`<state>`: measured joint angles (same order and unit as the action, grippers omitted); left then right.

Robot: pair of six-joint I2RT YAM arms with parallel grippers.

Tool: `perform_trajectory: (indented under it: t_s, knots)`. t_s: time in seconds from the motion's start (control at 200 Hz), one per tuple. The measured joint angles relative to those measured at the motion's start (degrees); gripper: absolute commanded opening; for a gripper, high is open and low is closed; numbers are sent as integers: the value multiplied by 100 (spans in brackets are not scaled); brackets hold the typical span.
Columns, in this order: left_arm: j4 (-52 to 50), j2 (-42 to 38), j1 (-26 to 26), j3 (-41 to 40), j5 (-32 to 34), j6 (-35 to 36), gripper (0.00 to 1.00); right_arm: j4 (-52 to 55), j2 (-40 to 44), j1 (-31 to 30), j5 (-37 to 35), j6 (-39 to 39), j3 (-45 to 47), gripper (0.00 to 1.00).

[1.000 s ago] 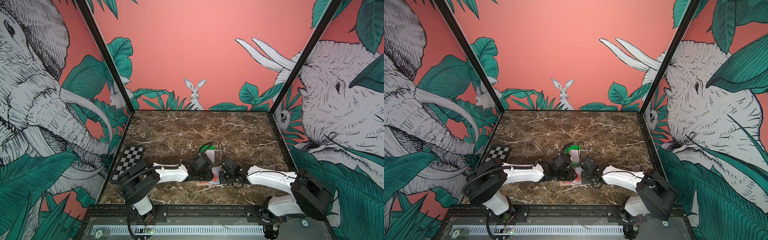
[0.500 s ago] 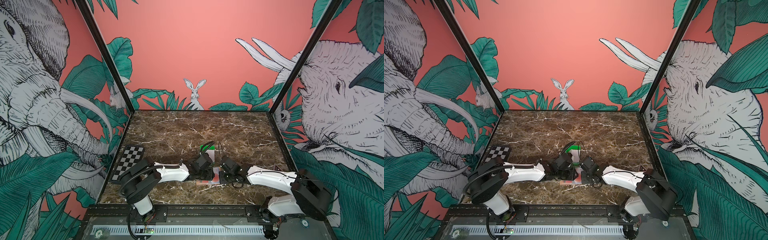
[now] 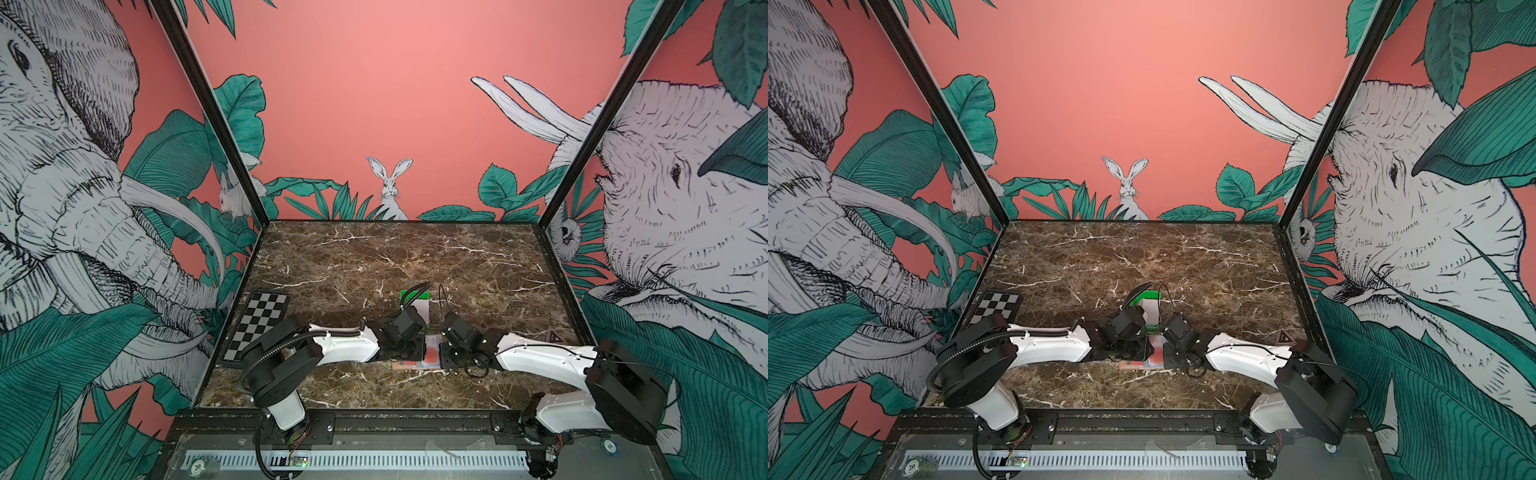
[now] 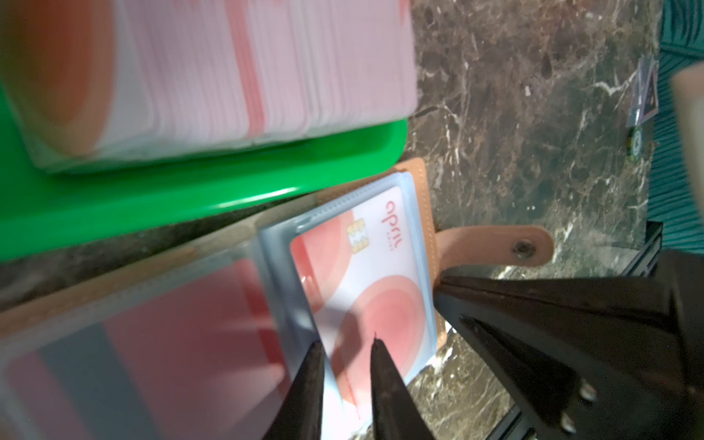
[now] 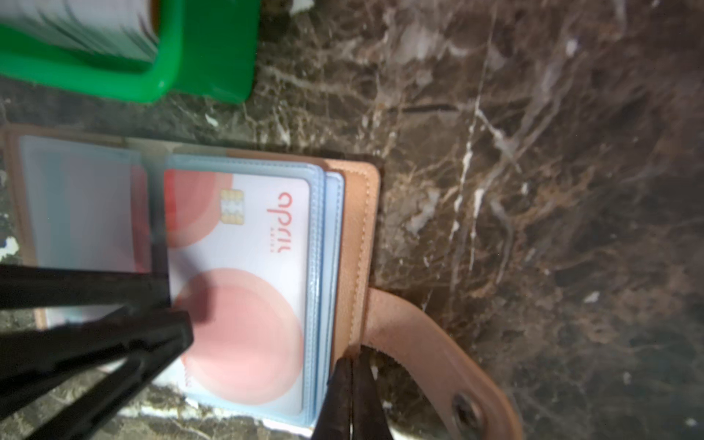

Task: Insert credit cards into a card holder
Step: Insert the credit card into the card slot.

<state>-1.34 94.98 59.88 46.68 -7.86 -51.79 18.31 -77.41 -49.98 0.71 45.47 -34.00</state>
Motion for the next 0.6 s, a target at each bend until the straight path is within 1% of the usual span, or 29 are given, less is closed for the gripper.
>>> perform_trajectory:
  t_s: [0.19,0.305,0.385,0.595]
  knots:
    - [-9,-7,9,-4,26,-50,14,83,271,-7,-57,87,20,4]
    - [-9,-7,9,-4,22,-66,13,85,417,-9,-66,127,20,8]
    - [-9,-7,9,-4,20,-76,9,85,481,-9,-70,153,20,8]
    - [-9,-7,11,-4,24,-96,4,-24,503,-9,50,195,20,9]
